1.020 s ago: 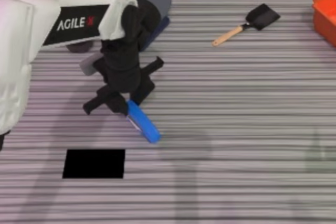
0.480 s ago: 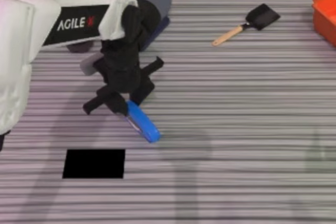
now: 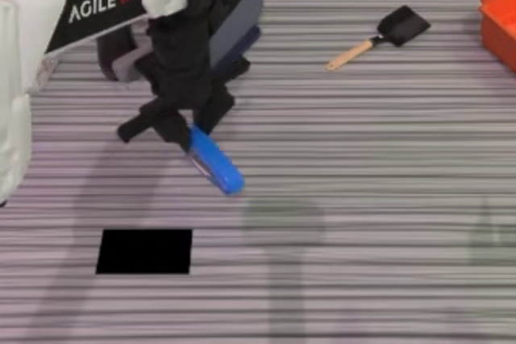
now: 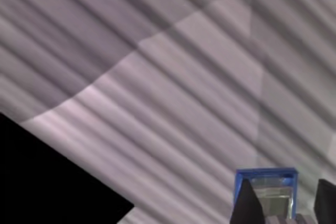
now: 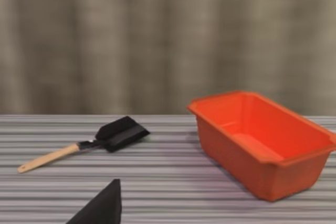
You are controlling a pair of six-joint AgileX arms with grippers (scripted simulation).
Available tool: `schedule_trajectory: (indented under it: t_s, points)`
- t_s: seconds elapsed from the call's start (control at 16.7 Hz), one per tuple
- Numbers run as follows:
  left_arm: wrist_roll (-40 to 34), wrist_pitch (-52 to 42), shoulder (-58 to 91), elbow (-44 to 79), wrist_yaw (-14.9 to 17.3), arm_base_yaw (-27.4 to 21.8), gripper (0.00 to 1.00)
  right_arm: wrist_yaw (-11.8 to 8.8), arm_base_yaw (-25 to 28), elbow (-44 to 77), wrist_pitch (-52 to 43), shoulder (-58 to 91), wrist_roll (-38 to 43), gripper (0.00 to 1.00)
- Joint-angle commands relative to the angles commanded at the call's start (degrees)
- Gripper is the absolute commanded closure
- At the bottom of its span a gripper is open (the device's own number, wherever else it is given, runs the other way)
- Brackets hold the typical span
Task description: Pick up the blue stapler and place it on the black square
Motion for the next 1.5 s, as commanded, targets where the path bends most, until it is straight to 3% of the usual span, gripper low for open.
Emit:
schedule_trajectory:
  t_s: [0.24, 0.54, 0.78, 1.02, 1.5]
  points:
    - [0.0, -6.8, -2.2, 5.6, 0.0, 0.4, 1.0, 0.0, 0.0, 0.0, 0.0, 0.0, 0.0, 0.0]
    - [0.1, -6.8, -2.2, 5.7, 0.0, 0.1, 1.0, 0.0, 0.0, 0.0, 0.0, 0.0, 0.0, 0.0]
    - [6.0, -6.2, -3.4, 5.5, 0.1, -0.5, 1.0, 0.0, 0.0, 0.0, 0.0, 0.0, 0.0, 0.0]
    - [21.6, -4.6, -6.6, 4.2, 0.5, -1.6, 1.0, 0.0, 0.0, 0.0, 0.0, 0.0, 0.0, 0.0]
    - [68.9, -2.0, -14.7, -4.3, 2.2, -3.8, 1.0, 0.0, 0.0, 0.0, 0.0, 0.0, 0.0, 0.0]
